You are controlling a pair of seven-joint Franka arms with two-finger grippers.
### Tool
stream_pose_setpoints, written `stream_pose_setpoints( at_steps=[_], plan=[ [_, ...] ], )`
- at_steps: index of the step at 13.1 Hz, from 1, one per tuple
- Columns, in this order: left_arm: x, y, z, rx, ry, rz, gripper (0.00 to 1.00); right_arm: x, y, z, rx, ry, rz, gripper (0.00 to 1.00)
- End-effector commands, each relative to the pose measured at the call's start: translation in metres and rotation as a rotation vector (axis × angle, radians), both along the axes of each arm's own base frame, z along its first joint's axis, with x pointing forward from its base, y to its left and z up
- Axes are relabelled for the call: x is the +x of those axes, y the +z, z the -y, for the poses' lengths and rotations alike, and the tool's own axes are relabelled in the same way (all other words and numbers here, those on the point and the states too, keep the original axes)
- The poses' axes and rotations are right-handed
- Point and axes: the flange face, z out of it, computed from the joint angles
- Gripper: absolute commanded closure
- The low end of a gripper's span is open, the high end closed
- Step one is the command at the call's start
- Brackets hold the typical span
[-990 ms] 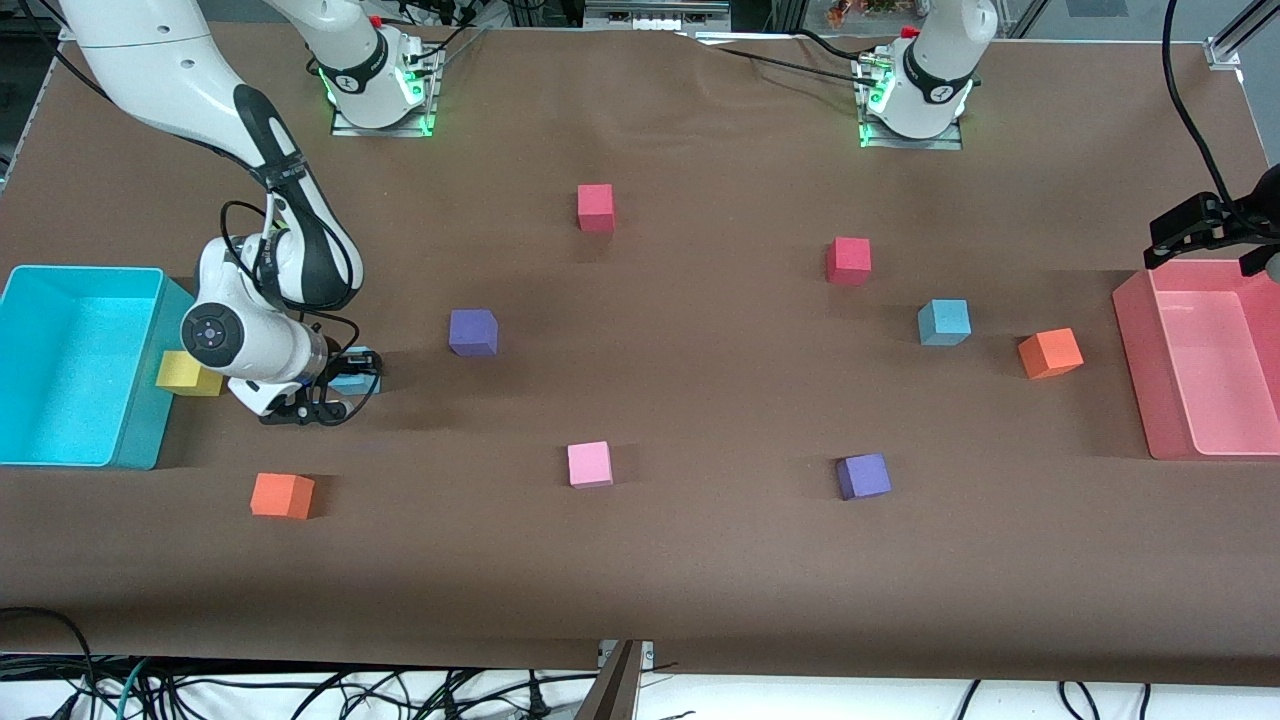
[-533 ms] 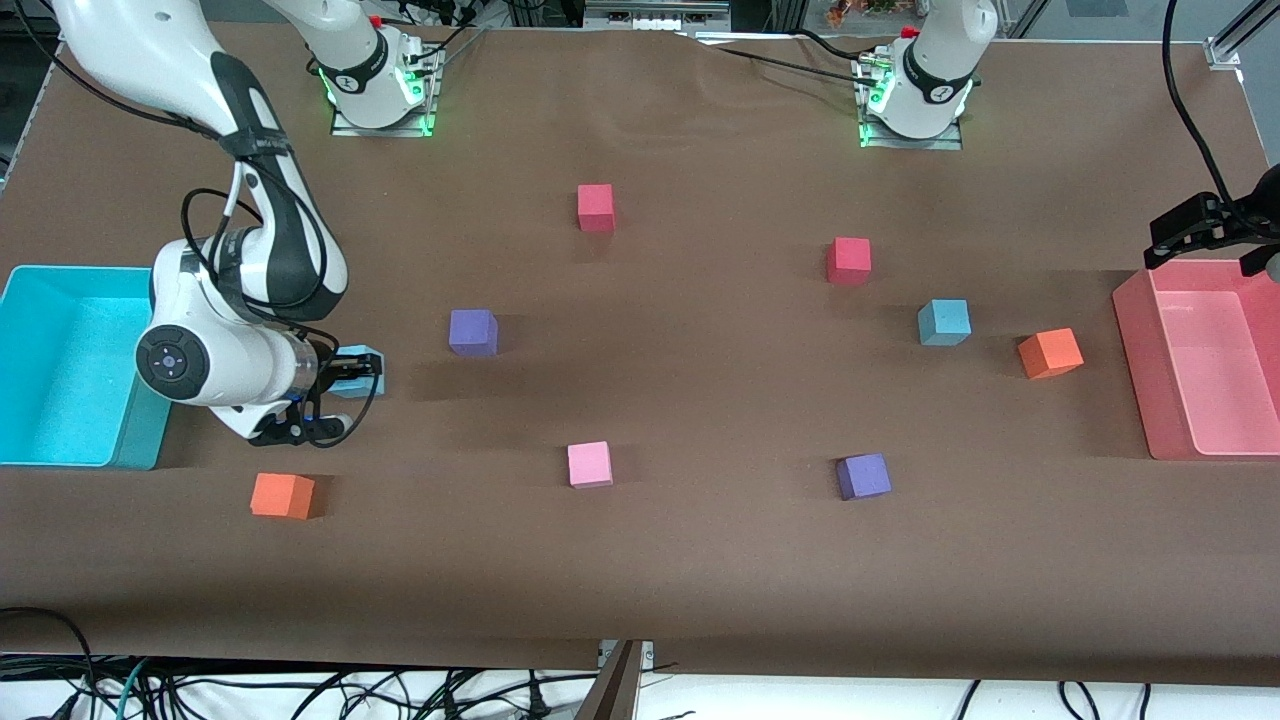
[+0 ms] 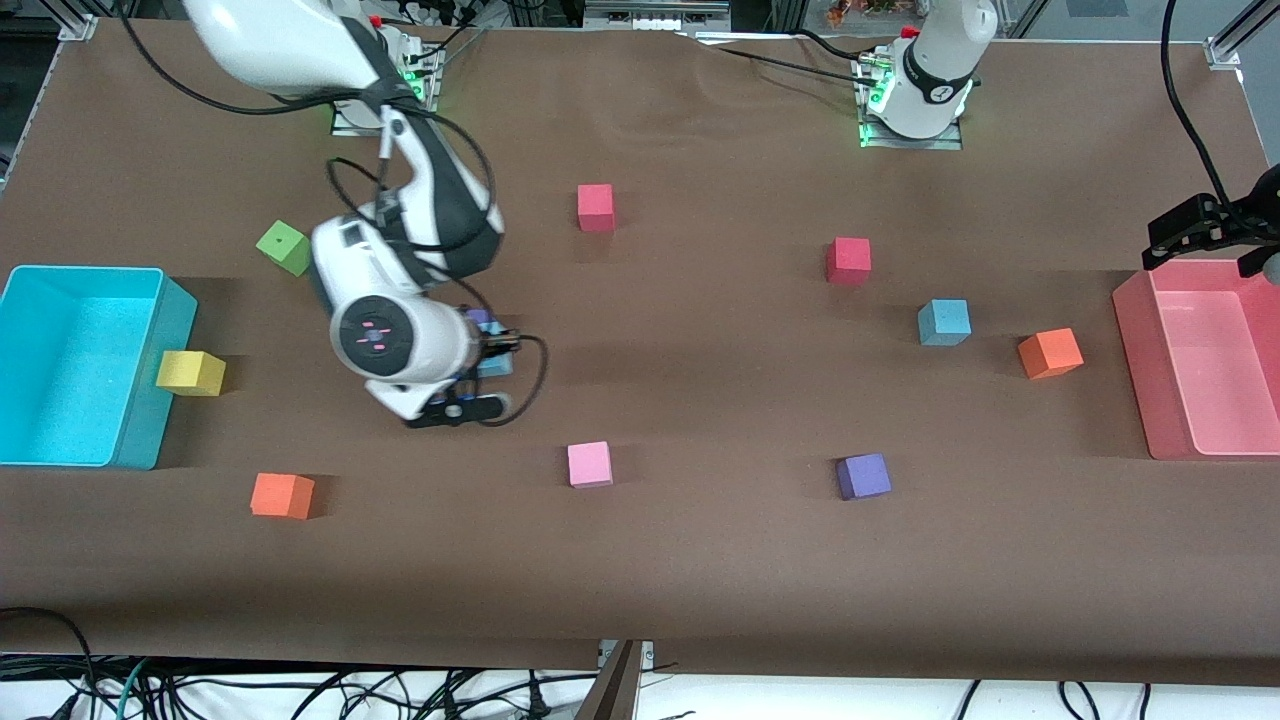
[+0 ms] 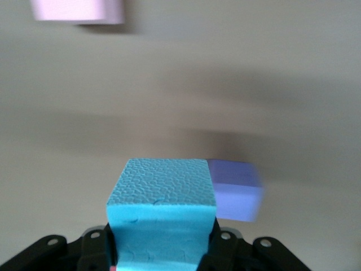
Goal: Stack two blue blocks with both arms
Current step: 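Lift the light blue cube with the right gripper toward the table middle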
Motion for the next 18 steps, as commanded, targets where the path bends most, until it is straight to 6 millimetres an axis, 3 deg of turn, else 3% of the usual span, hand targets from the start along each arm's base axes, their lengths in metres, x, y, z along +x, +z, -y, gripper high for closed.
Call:
stream_pose_setpoints(
  at_steps=[1, 4, 9, 13, 18],
  plan=[
    [0.004, 0.004, 0.001, 0.016, -0.012, -0.003, 0.0, 0.002, -0.015, -0.043, 0.054, -0.06, -0.017, 1.0],
    [0.005, 0.003, 0.0, 0.014, -0.01, -0.003, 0.0, -0.031, -0.043, -0.11, 0.036, -0.134, 0.024, 1.0],
    [0.013, -0.013, 0.008, 0.012, -0.024, -0.029, 0.0, -0.08, -0.087, -0.177, 0.003, -0.094, 0.075, 1.0],
    [0.013, -0.012, 0.003, -0.004, -0.021, -0.028, 0.0, -0.115, -0.11, -0.21, -0.023, -0.012, 0.087, 1.0],
    [0.003, -0.003, -0.002, -0.004, -0.011, -0.061, 0.0, -0.122, -0.135, -0.219, -0.03, 0.007, 0.124, 1.0]
  ],
)
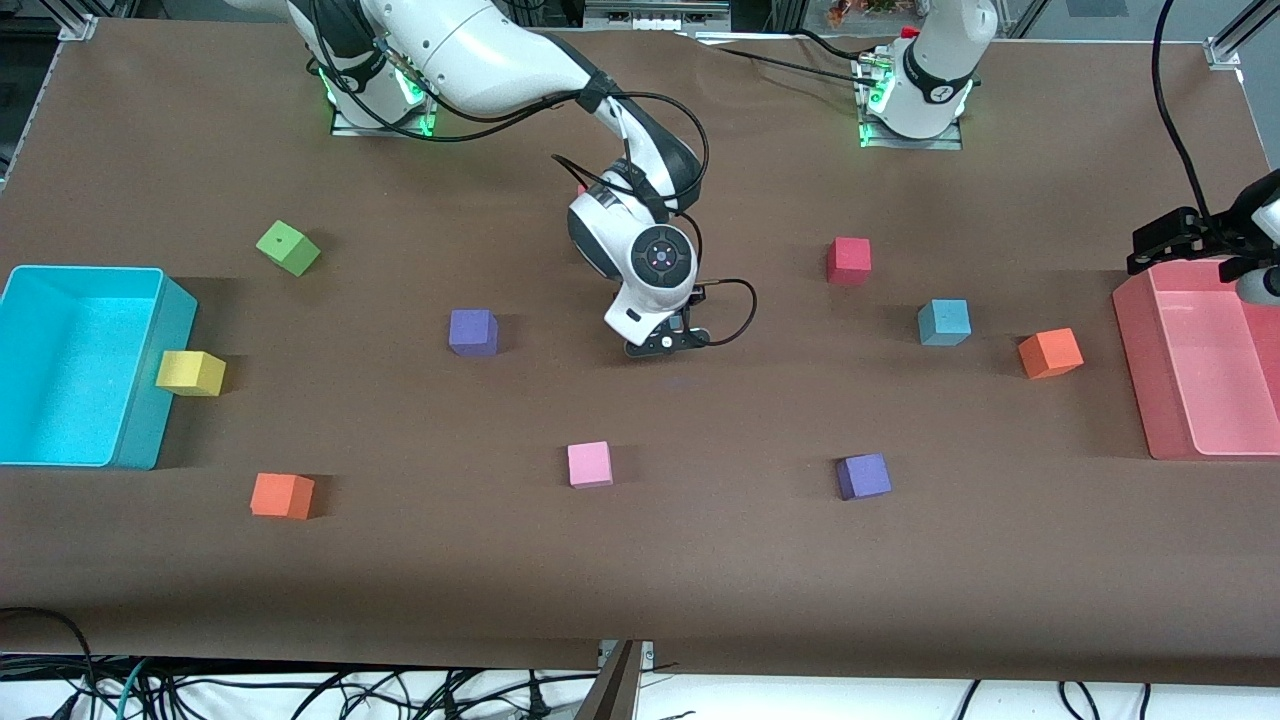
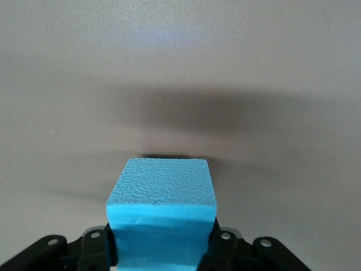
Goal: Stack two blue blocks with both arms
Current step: 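Lift the light blue cube with the right gripper toward the table middle, then place the cube with the right gripper while the left gripper grasps another cube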
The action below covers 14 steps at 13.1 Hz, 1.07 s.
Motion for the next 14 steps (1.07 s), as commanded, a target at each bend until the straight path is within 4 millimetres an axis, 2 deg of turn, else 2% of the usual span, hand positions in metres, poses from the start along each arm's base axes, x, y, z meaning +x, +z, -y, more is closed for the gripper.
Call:
stream_pose_setpoints(
  at_steps=[1, 3, 4, 5, 6, 9, 10, 11, 14],
  plan=[
    [-0.002, 0.012, 0.0, 0.001, -0.01, -0.001, 0.0, 0.003, -0.01, -0.007, 0.001, -0.01, 0.035, 1.0],
    [0.0, 0.01, 0.003, 0.004, -0.016, -0.003, 0.0, 0.004, -0.01, -0.008, 0.002, -0.01, 0.036, 1.0],
    [0.0, 0.01, 0.005, 0.002, -0.019, -0.002, 0.0, 0.004, -0.011, -0.008, 0.004, -0.01, 0.037, 0.9],
    [0.0, 0.01, 0.008, 0.001, -0.022, -0.004, 0.0, 0.005, -0.01, -0.007, 0.011, -0.013, 0.044, 0.4],
    [0.002, 0.007, 0.01, -0.002, -0.025, -0.007, 0.0, 0.006, -0.009, -0.009, 0.02, -0.013, 0.055, 0.01],
    [0.004, -0.006, 0.022, -0.015, -0.018, -0.019, 0.0, 0.012, -0.007, -0.007, 0.035, -0.02, 0.07, 0.0],
    [0.005, -0.015, 0.036, -0.016, -0.012, -0.026, 0.0, 0.012, -0.007, -0.007, 0.036, -0.021, 0.069, 0.0],
    [0.006, -0.024, 0.041, -0.014, 0.0, -0.024, 0.0, 0.012, -0.007, -0.007, 0.036, -0.021, 0.069, 0.0],
    [-0.003, -0.078, 0.054, -0.009, 0.042, -0.027, 0.0, 0.023, 0.009, -0.001, 0.047, -0.029, 0.083, 0.0]
  ],
)
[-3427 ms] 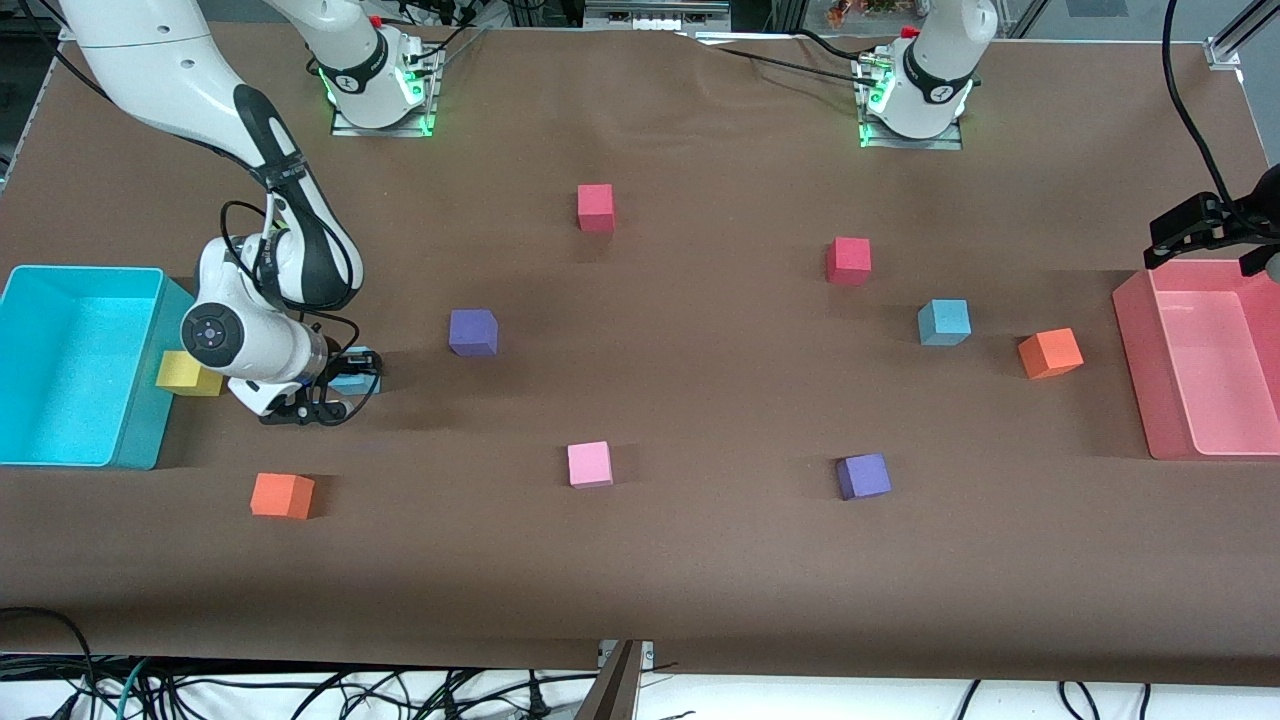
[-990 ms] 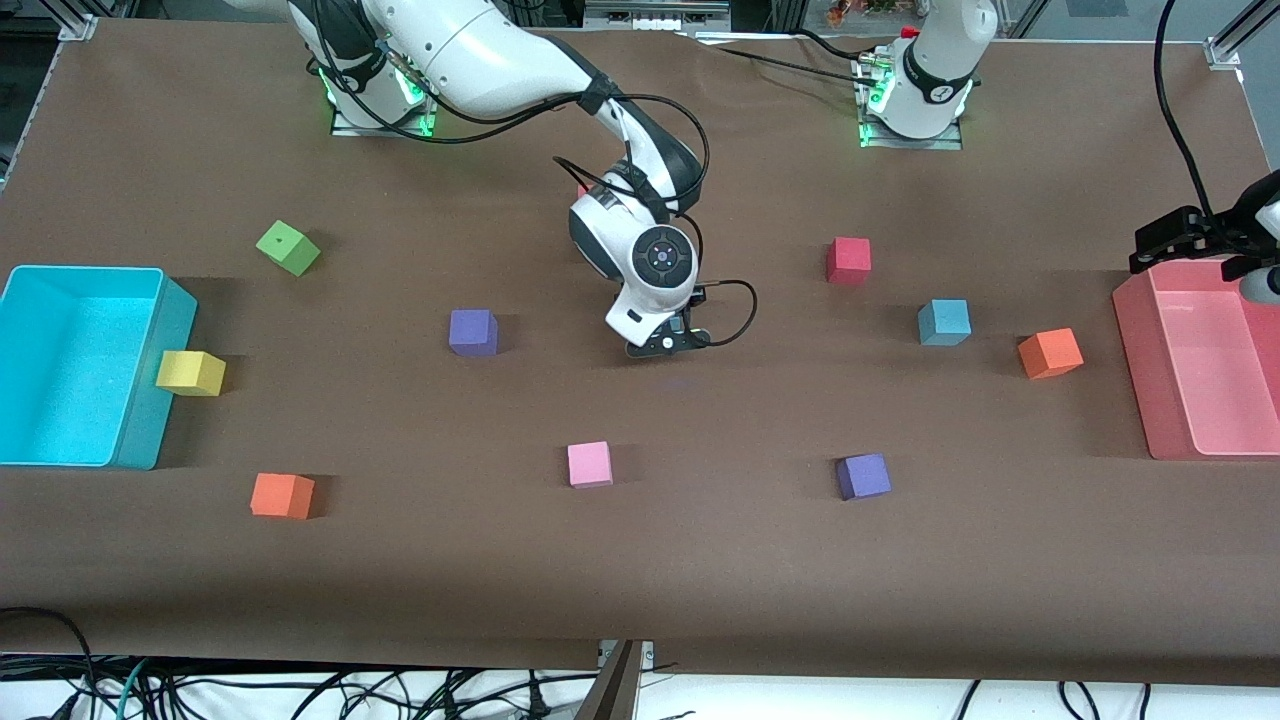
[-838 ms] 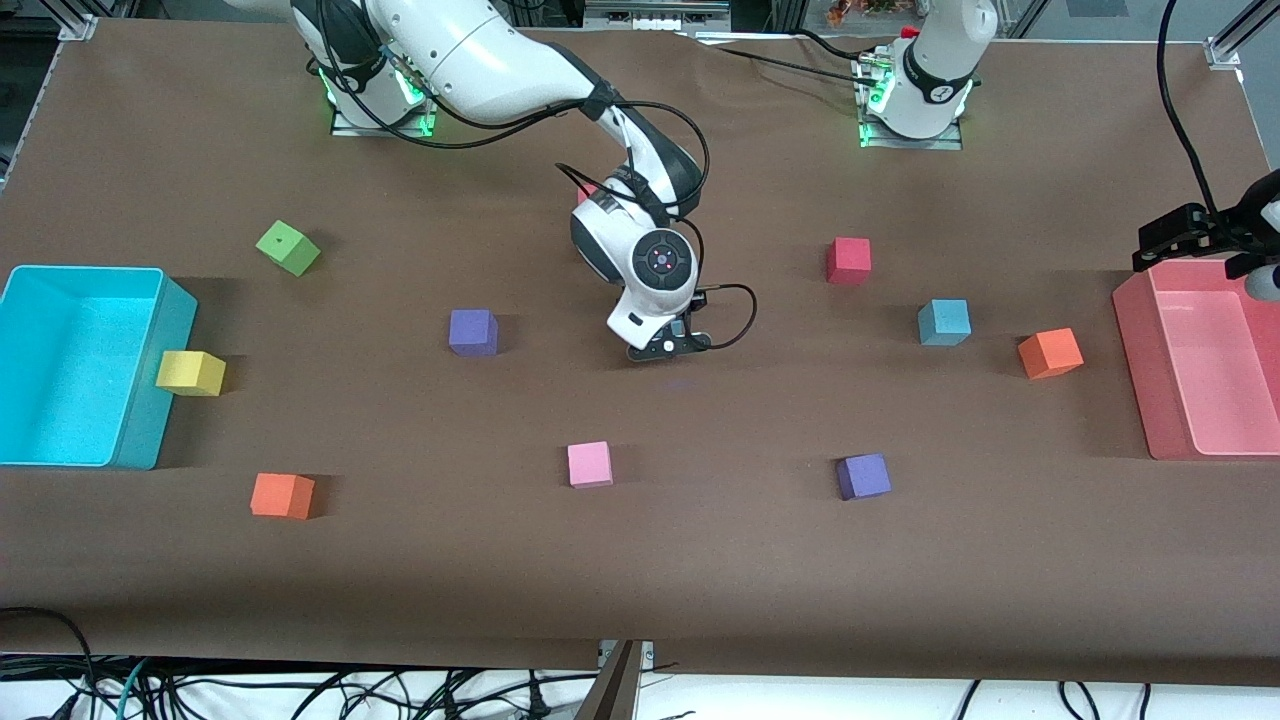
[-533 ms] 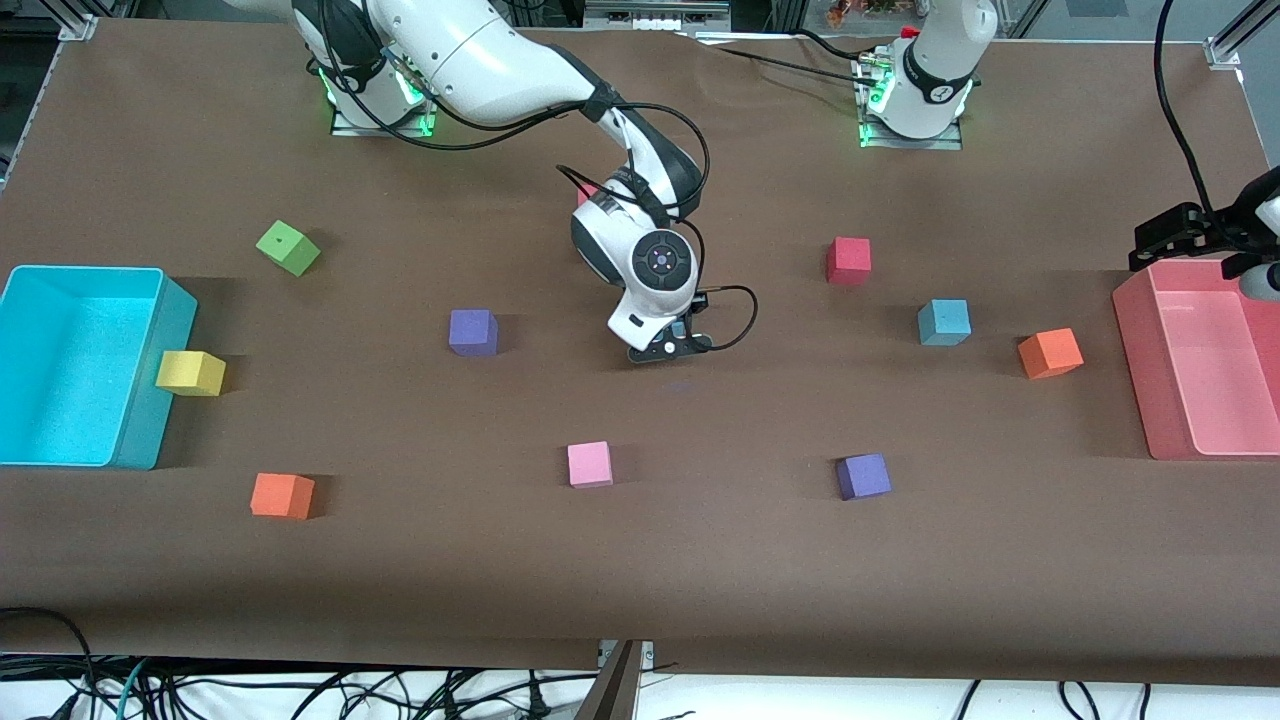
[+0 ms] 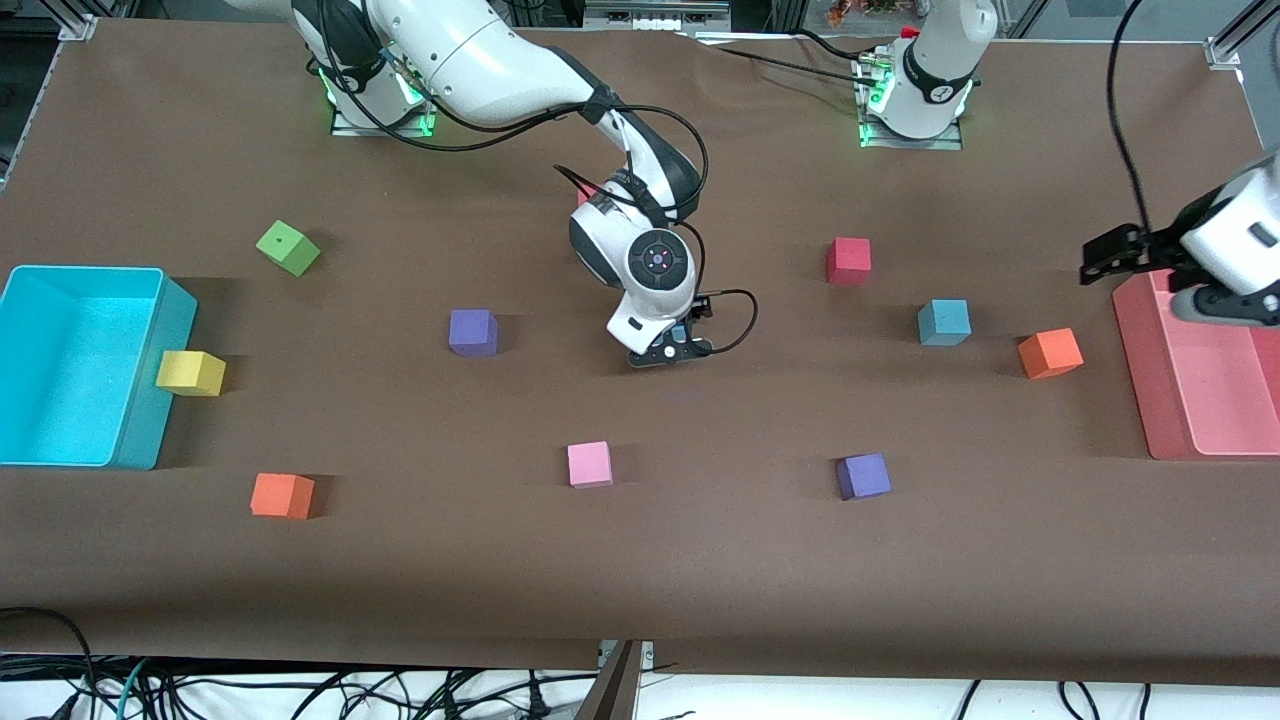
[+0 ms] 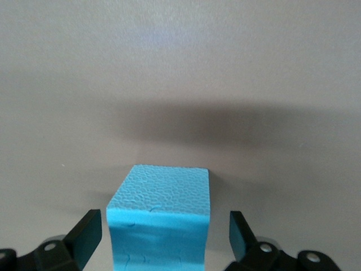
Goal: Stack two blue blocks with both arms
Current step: 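Place the cube with the right gripper while the left gripper grasps another cube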
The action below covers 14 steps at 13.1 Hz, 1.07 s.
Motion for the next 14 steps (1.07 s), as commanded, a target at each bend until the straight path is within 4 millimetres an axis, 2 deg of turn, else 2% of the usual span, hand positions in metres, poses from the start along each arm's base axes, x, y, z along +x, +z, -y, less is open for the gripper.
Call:
stream_pose_setpoints(
  at_steps=[1, 3, 5, 7, 9, 12, 14],
  plan=[
    [-0.014, -0.051, 0.009, -0.009, 0.023, -0.002, 0.0, 0.018, 0.03, 0.006, 0.023, -0.021, 0.028, 0.0],
    [-0.02, -0.09, 0.009, -0.011, 0.019, 0.021, 0.0, 0.029, 0.069, 0.012, 0.062, -0.037, 0.052, 0.0],
    [-0.031, -0.135, 0.008, -0.013, 0.019, 0.036, 0.0, 0.034, 0.094, 0.021, 0.06, -0.044, 0.046, 0.0],
    [-0.044, -0.172, 0.007, -0.016, 0.019, 0.05, 0.0, 0.038, 0.12, 0.024, 0.085, -0.033, 0.069, 0.0],
    [-0.06, -0.203, 0.006, -0.034, 0.036, 0.043, 0.0, 0.034, 0.147, 0.022, 0.115, 0.05, 0.102, 0.0],
    [-0.09, -0.255, 0.005, -0.061, 0.078, 0.09, 0.0, 0.037, 0.161, 0.039, 0.127, 0.33, 0.121, 0.0],
    [-0.11, -0.282, 0.002, -0.076, 0.115, 0.101, 0.0, 0.037, 0.165, 0.042, 0.13, 0.376, 0.125, 0.0]
  ],
)
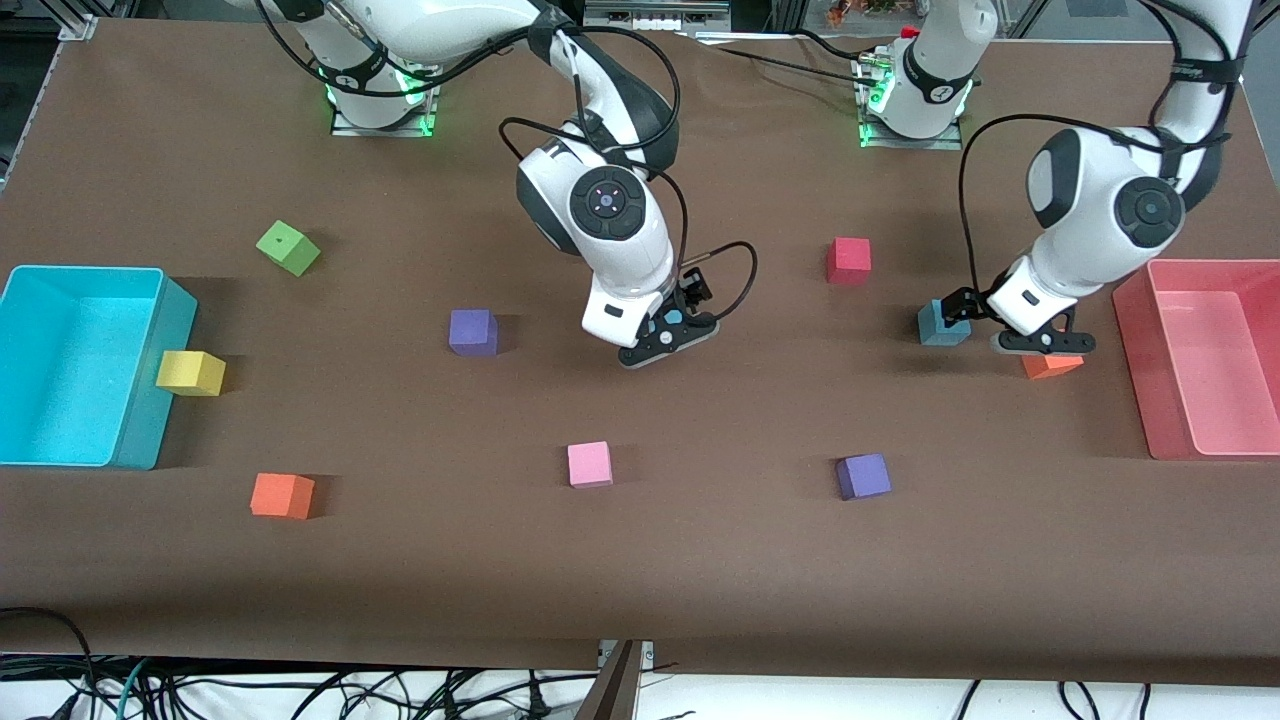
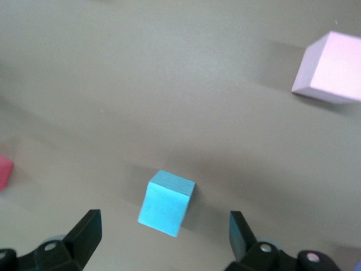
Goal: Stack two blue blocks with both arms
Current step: 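Place the cube with the right gripper while the left gripper grasps another cube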
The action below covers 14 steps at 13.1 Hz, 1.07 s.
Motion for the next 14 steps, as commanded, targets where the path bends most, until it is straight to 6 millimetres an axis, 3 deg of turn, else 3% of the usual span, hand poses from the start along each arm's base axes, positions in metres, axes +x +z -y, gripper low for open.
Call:
stream_pose_setpoints(
  at_steps=[1, 3, 4, 7, 9, 11, 14],
  plan=[
    [-0.033, -0.025, -0.004, -0.016, 0.044, 0.02, 0.0, 0.004, 0.002, 0.019, -0.008, 0.094, 0.001, 0.0],
    [-0.033, -0.039, -0.005, -0.01, 0.043, 0.031, 0.0, 0.016, -0.009, 0.034, 0.014, 0.225, 0.001, 0.0],
    [-0.034, -0.046, -0.006, -0.009, 0.034, 0.022, 0.0, 0.022, -0.025, 0.046, 0.052, 0.247, -0.034, 0.0],
    [-0.035, -0.061, -0.007, -0.003, 0.034, 0.016, 0.0, 0.021, -0.058, 0.058, 0.164, 0.335, -0.009, 0.0],
    [-0.035, -0.075, -0.008, 0.003, 0.034, 0.022, 0.0, 0.025, -0.061, 0.081, 0.22, 0.347, -0.009, 0.0],
    [-0.036, -0.083, -0.007, 0.004, 0.034, 0.011, 0.01, 0.008, -0.067, 0.098, 0.257, 0.333, 0.016, 0.0],
    [-0.036, -0.087, -0.007, 0.005, 0.033, 0.004, 0.29, -0.016, -0.091, 0.127, 0.348, 0.371, 0.138, 0.0]
  ],
)
